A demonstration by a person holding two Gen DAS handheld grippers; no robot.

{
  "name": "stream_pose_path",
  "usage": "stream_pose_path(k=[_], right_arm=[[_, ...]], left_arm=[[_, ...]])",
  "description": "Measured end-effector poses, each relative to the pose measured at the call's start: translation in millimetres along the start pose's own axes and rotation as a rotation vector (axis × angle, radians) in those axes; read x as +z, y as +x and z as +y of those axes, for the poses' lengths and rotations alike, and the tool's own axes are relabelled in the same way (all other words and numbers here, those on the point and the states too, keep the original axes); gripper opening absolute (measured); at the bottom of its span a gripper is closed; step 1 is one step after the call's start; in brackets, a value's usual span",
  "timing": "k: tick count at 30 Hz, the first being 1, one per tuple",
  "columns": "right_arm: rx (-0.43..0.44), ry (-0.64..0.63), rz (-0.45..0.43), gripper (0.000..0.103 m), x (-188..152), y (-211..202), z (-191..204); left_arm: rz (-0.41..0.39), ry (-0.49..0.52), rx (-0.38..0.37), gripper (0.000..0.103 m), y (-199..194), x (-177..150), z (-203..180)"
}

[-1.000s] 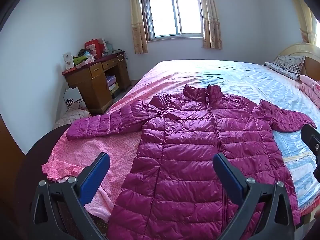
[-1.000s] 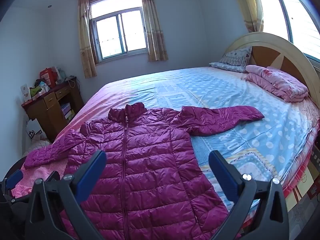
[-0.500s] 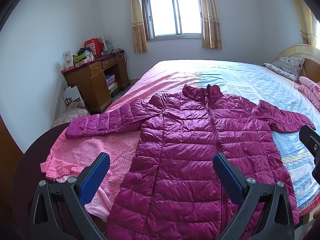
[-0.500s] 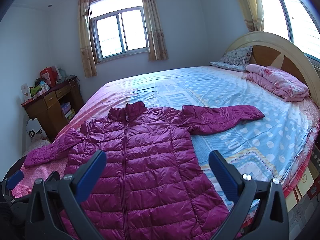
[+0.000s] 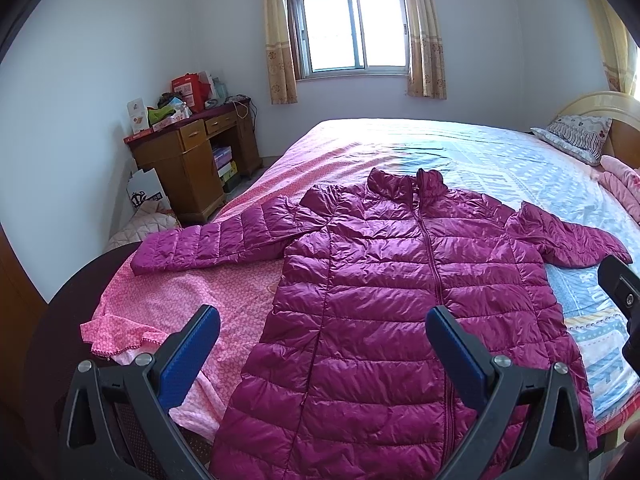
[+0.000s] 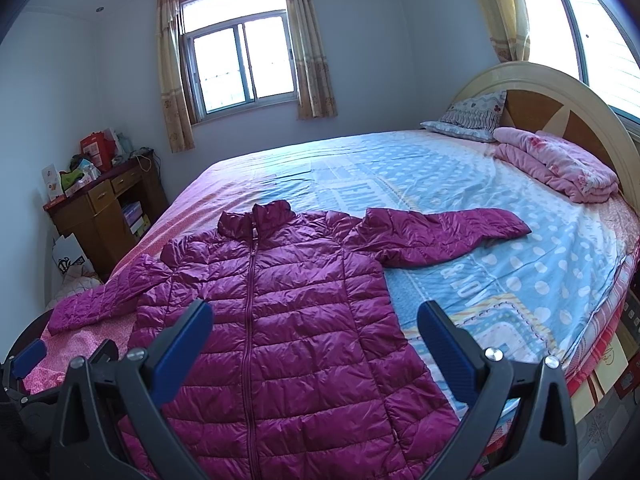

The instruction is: Fold large clothes

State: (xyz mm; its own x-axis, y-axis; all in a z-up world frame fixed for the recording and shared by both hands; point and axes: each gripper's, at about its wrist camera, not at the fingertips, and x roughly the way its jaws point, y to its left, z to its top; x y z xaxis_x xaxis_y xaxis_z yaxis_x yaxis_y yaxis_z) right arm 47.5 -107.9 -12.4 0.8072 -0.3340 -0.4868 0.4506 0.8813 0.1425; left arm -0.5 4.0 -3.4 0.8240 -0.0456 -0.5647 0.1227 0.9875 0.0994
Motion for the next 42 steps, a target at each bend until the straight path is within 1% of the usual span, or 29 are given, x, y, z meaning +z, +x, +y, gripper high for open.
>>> stream_pose_path(k=[14, 17, 32, 42], right_arm=[[0.000, -0.001, 0.004, 0.103, 0.1, 0.0, 1.5], [0.001, -0.005, 0.007, 0.103, -6.4, 3.2, 5.9], [0.001, -0.004, 0.010, 0.103, -5.2, 3.5, 5.0], [-0.001, -0.003, 0.016, 0.103, -10.8, 5.5, 7.2]], left_arm=[[0.000, -0.002, -0.002, 0.102, -0.2, -0.4, 0.0], [0.000, -0.003, 0.000, 0.102, -0.2, -0.3, 0.2], [0.003, -0.007, -0.003, 0.102, -0.1, -0.5, 0.1], [0.005, -0.010, -0.004, 0.102, -0.2, -1.2, 0.7]])
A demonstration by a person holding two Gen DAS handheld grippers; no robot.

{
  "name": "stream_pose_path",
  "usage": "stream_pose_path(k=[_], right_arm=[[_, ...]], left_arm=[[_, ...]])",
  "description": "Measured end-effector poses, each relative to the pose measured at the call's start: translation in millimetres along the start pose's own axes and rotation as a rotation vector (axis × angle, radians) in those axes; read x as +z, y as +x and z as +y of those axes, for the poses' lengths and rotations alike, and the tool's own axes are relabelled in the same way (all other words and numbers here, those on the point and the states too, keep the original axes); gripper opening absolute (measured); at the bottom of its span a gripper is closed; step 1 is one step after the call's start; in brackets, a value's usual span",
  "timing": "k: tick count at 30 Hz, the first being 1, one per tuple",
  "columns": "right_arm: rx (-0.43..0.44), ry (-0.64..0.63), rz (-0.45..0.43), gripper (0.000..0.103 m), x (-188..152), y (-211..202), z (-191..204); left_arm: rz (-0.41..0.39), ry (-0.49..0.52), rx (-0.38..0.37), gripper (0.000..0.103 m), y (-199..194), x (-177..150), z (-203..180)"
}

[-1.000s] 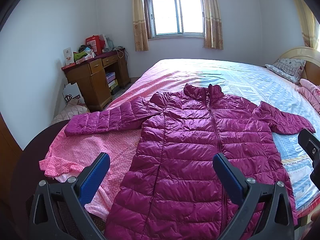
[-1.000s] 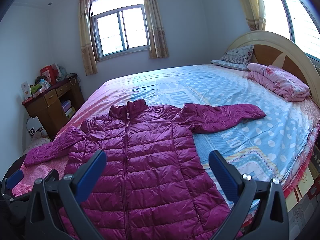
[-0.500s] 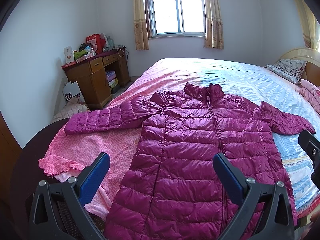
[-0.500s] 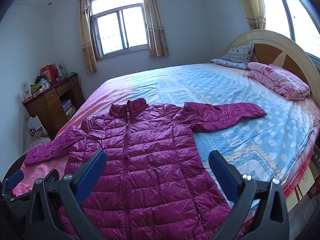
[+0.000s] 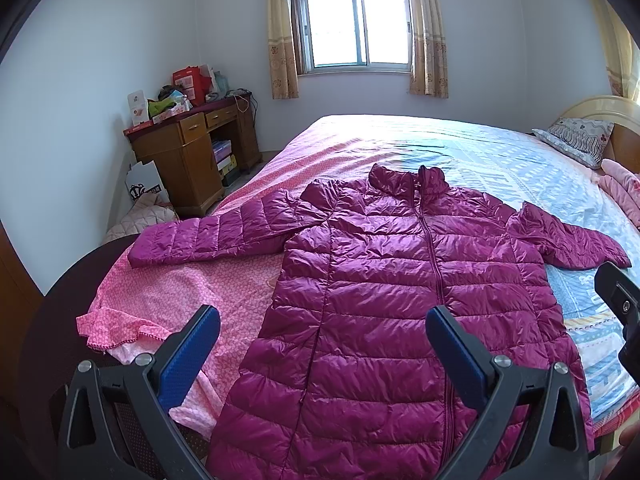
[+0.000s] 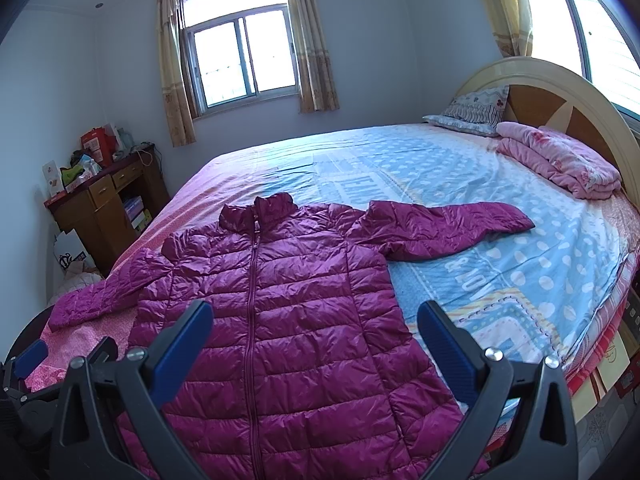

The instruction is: Fold large clothes

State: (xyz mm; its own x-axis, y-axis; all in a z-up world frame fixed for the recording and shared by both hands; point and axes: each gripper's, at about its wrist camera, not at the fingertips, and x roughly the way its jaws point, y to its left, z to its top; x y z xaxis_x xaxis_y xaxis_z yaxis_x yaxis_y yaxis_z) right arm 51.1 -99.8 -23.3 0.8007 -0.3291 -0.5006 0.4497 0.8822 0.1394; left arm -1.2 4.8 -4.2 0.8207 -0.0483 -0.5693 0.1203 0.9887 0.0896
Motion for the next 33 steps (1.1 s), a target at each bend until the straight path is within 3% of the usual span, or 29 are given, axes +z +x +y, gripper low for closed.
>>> stream_pose_path(k=[16, 24, 33], right_arm=[[-0.016, 0.024, 0.034, 0.103, 5.0, 13.0, -14.0], [-0.152, -0.002, 0.052, 0.103, 37.9, 54.0, -31.9], [-0.177, 0.015, 0.092, 0.103, 53.5, 88.6, -44.0]], left_arm=[[0.020, 0.005, 0.006, 0.102, 17.2, -3.1, -3.9], [0.036, 0.008, 0.000, 0.102, 52.5, 12.5, -9.7], [0.069, -0.008, -0.005, 0.102, 91.5, 28.9, -19.1]])
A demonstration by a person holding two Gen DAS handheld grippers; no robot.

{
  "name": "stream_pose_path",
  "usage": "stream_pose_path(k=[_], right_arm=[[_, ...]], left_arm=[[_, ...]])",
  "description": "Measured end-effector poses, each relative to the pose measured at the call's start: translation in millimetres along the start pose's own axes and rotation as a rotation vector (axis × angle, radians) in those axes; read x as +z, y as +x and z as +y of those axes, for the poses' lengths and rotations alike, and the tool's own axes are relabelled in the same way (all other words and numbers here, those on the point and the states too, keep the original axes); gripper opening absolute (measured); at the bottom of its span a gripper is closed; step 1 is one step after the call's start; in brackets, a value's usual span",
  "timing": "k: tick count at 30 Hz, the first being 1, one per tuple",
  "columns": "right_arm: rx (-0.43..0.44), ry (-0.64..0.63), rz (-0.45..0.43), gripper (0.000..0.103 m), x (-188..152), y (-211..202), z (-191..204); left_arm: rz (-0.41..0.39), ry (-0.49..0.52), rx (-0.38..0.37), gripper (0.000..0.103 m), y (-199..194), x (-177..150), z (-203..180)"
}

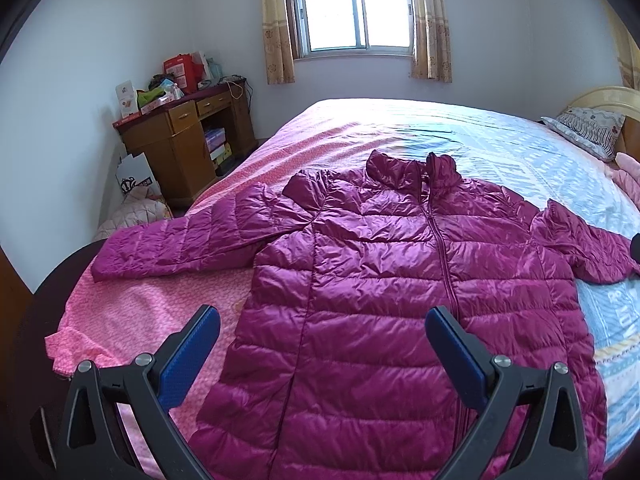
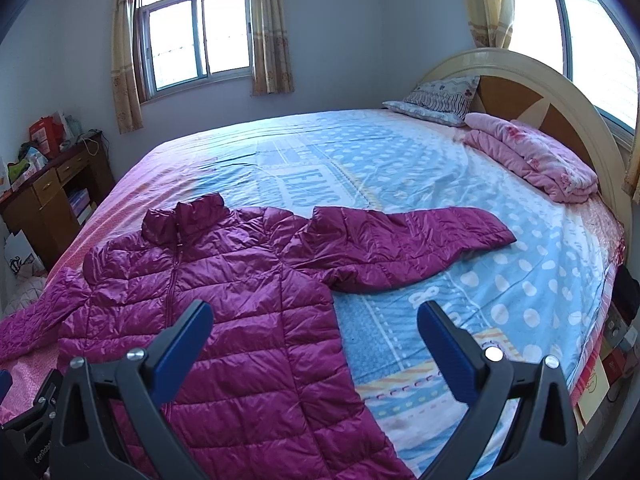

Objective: Fold large clothes
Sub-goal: 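Grasp a jacket sleeve with the right tool and fold it across the body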

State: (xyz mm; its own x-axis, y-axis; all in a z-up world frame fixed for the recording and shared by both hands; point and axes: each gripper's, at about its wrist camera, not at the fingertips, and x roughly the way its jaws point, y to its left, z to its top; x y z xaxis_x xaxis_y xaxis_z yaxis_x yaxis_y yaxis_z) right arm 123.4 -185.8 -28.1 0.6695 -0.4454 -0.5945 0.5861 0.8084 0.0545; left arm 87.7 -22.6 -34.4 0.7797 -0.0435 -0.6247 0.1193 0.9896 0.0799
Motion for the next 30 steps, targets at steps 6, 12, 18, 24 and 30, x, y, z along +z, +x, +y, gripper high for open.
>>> stream_pose_path(k=[6, 12, 18, 24, 30], right_arm=[[-0.004, 0.008, 0.025, 0.103, 8.4, 19.4, -3.7], [-0.001, 0.020, 0.049, 0.103, 22.7, 55.5, -21.8], [-0.014, 0.099, 0.089, 0.067, 44.7, 117.3, -92.9], [-0.044, 0.584, 0.202, 0.063, 43.4, 179.3, -241.0], [-0.105, 0.775, 0.178, 0.075, 41.4, 205.5, -315.5]], left_arm=[[0.017, 0.012, 0.002, 0.102, 23.2, 7.9, -6.7], [0.021, 0.027, 0.001, 0.102, 59.2, 19.8, -13.4], [0.074, 0.015, 0.021, 0.102, 111.9, 31.2, -14.1], [0.084, 0.021, 0.060, 0.102, 157.6, 35.5, -19.9], [0.111, 0.002, 0.061, 0.102, 182.0, 29.4, -22.4]])
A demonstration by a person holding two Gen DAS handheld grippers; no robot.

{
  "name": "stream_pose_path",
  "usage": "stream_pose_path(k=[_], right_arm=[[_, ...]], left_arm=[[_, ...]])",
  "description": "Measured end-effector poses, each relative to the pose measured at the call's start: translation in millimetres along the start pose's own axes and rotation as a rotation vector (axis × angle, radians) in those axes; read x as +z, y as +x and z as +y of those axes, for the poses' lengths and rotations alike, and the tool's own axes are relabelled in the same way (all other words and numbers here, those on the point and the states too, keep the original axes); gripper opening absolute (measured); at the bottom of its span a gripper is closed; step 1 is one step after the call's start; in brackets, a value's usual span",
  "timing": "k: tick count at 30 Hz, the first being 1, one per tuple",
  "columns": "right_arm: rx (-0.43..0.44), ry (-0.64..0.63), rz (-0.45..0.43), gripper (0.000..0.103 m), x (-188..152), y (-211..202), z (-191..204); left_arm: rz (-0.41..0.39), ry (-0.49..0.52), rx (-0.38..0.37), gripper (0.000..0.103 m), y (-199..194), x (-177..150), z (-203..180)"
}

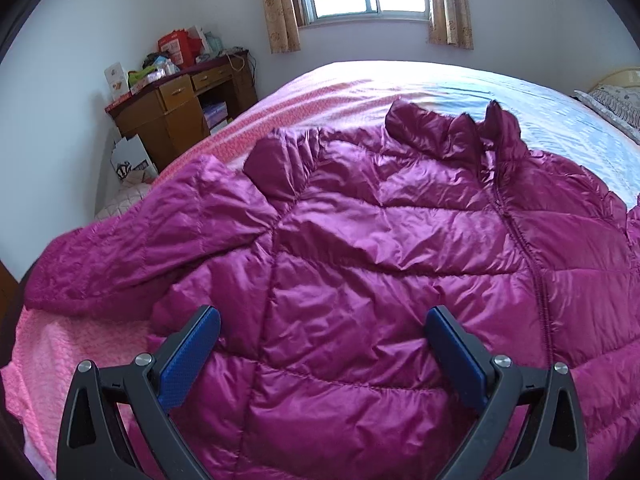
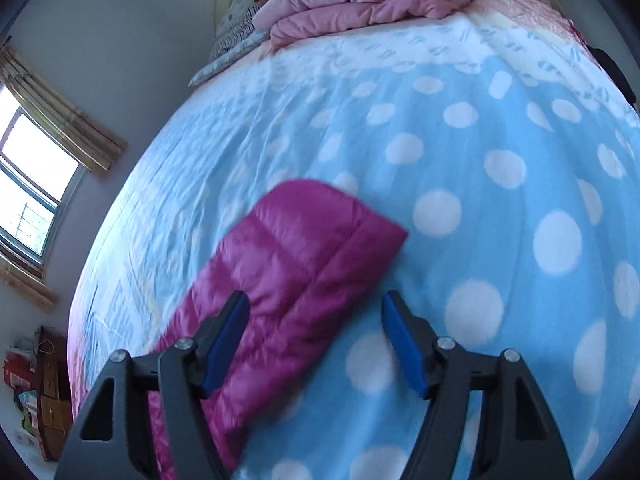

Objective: Fold large clothes
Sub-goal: 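Grasp a jacket sleeve with the right tool and fold it across the body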

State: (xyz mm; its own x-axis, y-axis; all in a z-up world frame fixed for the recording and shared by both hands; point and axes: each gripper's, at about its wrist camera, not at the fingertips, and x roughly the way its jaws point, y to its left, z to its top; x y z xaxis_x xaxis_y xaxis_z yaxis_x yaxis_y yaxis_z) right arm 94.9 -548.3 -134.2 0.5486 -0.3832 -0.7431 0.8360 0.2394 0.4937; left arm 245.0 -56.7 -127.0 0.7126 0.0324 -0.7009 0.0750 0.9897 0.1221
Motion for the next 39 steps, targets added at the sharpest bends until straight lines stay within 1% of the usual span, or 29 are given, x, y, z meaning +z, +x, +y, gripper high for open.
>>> stream_pose_path(k=[1, 3, 4, 5, 6, 7, 8, 9, 10, 11, 12, 15, 16, 18, 19, 20, 22, 24, 26, 29, 31, 33, 34, 36, 39], right_arm=[[-0.003, -0.016, 0.004, 0.082, 5.1, 3.0, 7.0], [-0.035, -0.037, 0.006, 0.083, 10.3, 8.2, 18.5], [-0.070, -0.044, 0.002, 0.075, 10.7, 11.5, 22.7], [-0.118, -0.061, -0.009, 0.065, 9.5, 13.6, 23.7], [-0.176, -0.095, -0.019, 0.045, 7.6, 14.9, 28.7], [-0.202, -0.133, -0.029, 0.036, 4.4, 14.4, 32.2], [-0.203, -0.165, -0.042, 0.031, 4.0, 15.2, 30.1], [-0.197, -0.195, -0.046, 0.022, 3.3, 14.4, 31.8], [-0.177, -0.217, -0.046, 0.015, 3.8, 12.9, 32.0], [-0.162, -0.226, -0.051, 0.012, 3.3, 9.5, 30.5], [-0.148, -0.228, -0.069, 0.012, 3.2, 3.0, 30.0], [-0.103, -0.270, -0.183, 0.012, -0.8, -36.6, 40.5], [-0.073, -0.299, -0.230, 0.011, -4.6, -55.6, 50.1], [-0.019, -0.363, -0.293, 0.011, -15.2, -87.0, 73.6], [0.026, -0.405, -0.317, 0.011, -21.9, -101.7, 89.6], [0.078, -0.451, -0.331, 0.011, -31.3, -116.7, 107.4], [0.184, -0.544, -0.329, 0.011, -52.1, -138.6, 144.8], [0.290, -0.645, -0.308, 0.011, -82.6, -158.0, 182.7], [0.392, -0.741, -0.267, 0.011, -119.4, -169.0, 217.1], [0.522, -0.834, -0.151, 0.011, -175.1, -166.6, 256.1], [0.587, -0.886, -0.058, 0.011, -216.3, -152.4, 278.8], [0.624, -0.925, 0.017, 0.011, -251.0, -135.4, 292.7], [0.646, -0.940, 0.072, 0.011, -271.8, -124.1, 301.8], [0.670, -0.956, 0.153, 0.011, -302.7, -103.6, 311.5], [0.683, -0.996, 0.233, 0.012, -346.7, -76.9, 320.8]], left_arm=[[0.004, -0.005, -0.002, 0.102, 1.3, 0.2, 0.6], [0.012, -0.007, -0.001, 0.102, 3.9, 0.1, 0.3], [0.019, -0.004, 0.002, 0.102, 5.9, 0.0, 0.1], [0.021, -0.001, 0.005, 0.102, 6.7, -0.6, -1.3], [0.021, 0.001, 0.007, 0.102, 7.1, -1.2, -2.3], [0.021, 0.002, 0.008, 0.102, 7.9, -1.4, -3.5], [0.021, 0.000, 0.005, 0.102, 9.6, -0.9, -4.3], [0.022, -0.002, 0.000, 0.102, 9.4, -1.5, -3.6], [0.024, -0.009, -0.010, 0.102, 10.4, -1.4, -2.4], [0.028, -0.018, -0.024, 0.102, 11.4, -1.4, -0.4], [0.032, -0.027, -0.038, 0.102, 11.5, -2.0, 1.6], [0.035, -0.052, -0.076, 0.102, 12.0, -3.8, 6.7], [0.034, -0.056, -0.082, 0.102, 11.9, -4.2, 7.4], [0.032, -0.055, -0.081, 0.102, 10.7, -5.4, 6.6], [0.032, -0.053, -0.079, 0.102, 10.3, -5.7, 6.3], [0.032, -0.052, -0.079, 0.102, 9.5, -6.2, 6.6], [0.037, -0.050, -0.091, 0.102, 7.2, -6.8, 8.6], [0.044, -0.046, -0.100, 0.102, 0.7, -9.0, 12.5], [0.038, -0.056, -0.104, 0.102, -11.5, -14.6, 21.5], [0.021, -0.080, -0.104, 0.102, -30.0, -22.9, 39.4], [0.010, -0.093, -0.072, 0.102, -39.0, -26.1, 53.8], [0.002, -0.123, -0.044, 0.102, -45.6, -28.6, 71.6], [0.003, -0.142, -0.037, 0.102, -47.3, -30.1, 81.8], [0.016, -0.177, -0.031, 0.102, -47.1, -31.6, 101.0], [0.030, -0.216, -0.014, 0.102, -43.6, -32.8, 123.3]])
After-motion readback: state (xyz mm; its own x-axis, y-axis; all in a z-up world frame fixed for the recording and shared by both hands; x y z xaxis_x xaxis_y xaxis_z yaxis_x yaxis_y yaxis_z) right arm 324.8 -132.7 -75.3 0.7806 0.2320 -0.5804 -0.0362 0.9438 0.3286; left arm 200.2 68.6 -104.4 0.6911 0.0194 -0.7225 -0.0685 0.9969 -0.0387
